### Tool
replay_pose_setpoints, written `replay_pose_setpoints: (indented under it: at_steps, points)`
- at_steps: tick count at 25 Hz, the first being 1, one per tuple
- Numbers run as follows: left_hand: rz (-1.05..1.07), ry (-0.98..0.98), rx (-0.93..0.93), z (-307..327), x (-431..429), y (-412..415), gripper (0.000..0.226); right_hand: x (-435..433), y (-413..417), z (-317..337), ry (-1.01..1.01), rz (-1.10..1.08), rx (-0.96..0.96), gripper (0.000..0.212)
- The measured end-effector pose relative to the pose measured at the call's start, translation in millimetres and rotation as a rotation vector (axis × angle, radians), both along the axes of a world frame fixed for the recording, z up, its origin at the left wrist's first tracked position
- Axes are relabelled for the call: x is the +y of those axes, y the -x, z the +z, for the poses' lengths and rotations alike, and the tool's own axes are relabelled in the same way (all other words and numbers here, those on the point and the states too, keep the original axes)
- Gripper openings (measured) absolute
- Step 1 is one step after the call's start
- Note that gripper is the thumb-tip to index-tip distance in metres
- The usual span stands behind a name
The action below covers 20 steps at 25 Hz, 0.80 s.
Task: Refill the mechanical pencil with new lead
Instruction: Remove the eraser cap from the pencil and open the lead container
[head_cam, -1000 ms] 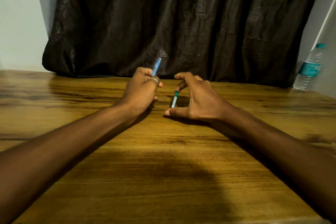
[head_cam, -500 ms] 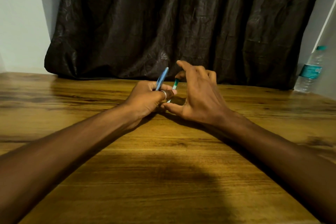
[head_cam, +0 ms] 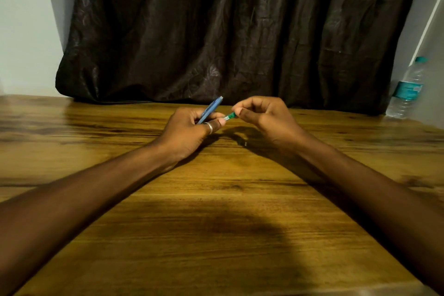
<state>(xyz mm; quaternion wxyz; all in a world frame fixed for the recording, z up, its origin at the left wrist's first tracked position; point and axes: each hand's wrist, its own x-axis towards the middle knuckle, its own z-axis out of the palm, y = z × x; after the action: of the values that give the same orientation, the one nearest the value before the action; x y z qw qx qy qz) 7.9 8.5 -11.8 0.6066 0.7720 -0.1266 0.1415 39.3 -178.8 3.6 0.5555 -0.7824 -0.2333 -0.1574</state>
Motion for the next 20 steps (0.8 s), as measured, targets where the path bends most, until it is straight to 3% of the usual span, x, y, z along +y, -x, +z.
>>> replay_pose_setpoints:
  at_steps: [4, 20]
  points:
    - [0.008, 0.003, 0.015, -2.9, 1.1, -5.0, 0.014, 2.7, -3.7, -6.7, -0.091, 0.051, 0.155, 0.011]
    - [0.093, -0.062, 0.035, -4.4, -2.5, -9.3, 0.017, -3.7, -22.1, -18.0, -0.096, 0.094, 0.224, 0.008]
